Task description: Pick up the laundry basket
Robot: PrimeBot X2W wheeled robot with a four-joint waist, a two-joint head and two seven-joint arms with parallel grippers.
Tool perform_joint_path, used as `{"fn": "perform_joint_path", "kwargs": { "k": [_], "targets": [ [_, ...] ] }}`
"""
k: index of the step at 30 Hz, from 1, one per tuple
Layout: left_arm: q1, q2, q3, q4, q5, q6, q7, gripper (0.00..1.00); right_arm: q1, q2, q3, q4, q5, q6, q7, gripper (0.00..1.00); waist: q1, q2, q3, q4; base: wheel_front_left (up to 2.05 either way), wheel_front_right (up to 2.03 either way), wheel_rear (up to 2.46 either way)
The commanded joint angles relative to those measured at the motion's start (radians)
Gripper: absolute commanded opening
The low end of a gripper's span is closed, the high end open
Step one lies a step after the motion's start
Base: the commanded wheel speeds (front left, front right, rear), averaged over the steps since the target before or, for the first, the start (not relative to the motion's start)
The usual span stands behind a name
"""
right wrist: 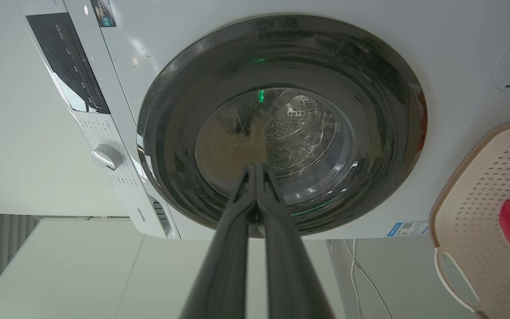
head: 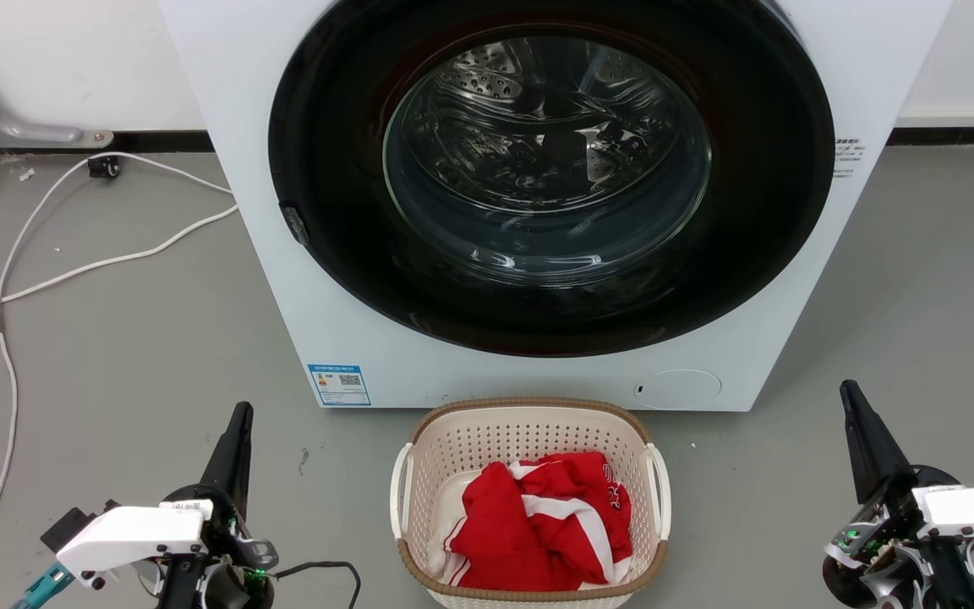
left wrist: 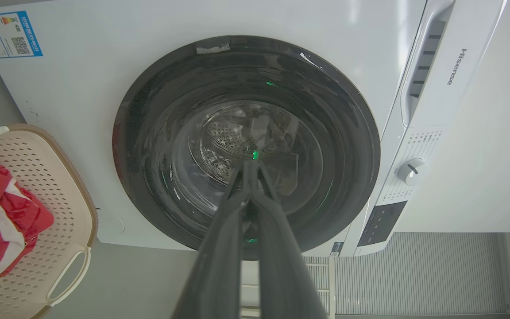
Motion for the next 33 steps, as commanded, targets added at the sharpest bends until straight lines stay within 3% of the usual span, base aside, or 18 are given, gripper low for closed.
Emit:
{"fn": "perform_joint_path", "kwargs": {
  "k": [1,14,15,26,33],
  "targets": [
    [-0.007,-0.004,0.005,0.001,0.003,-0.003,0.003,0.0,-0.012,0.003,-0.002,0.002,-0.006,0.0,0.003,0.0,-0.0001,-0.0001,0.0,0.0,0.0,0.0,0.0],
    [-0.007,-0.008,0.01,0.001,0.009,-0.003,0.009,0.0,-0.013,0.007,-0.007,0.002,-0.009,0.0,0.008,0.0,-0.0001,-0.0001,0.0,0.0,0.0,0.0,0.0],
    [0.001,-0.004,0.005,0.004,0.002,0.0,0.005,1.0,0.002,0.005,-0.005,0.003,-0.005,0.0,0.003,1.0,0.0,-0.0001,0.0,0.0,0.0,0.0,0.0],
    [0.012,-0.007,-0.03,-0.01,0.034,0.001,-0.033,1.0,0.027,0.01,0.021,-0.013,-0.045,0.0,-0.036,1.0,-0.0001,-0.0001,0.0,0.0,0.0,0.0,0.0],
    [0.009,-0.009,-0.039,-0.033,0.148,0.0,-0.065,1.0,0.036,0.012,0.032,-0.04,-0.167,0.0,-0.067,1.0,-0.0001,-0.0001,-0.001,-0.001,0.0,0.0,0.0]
  ]
}}
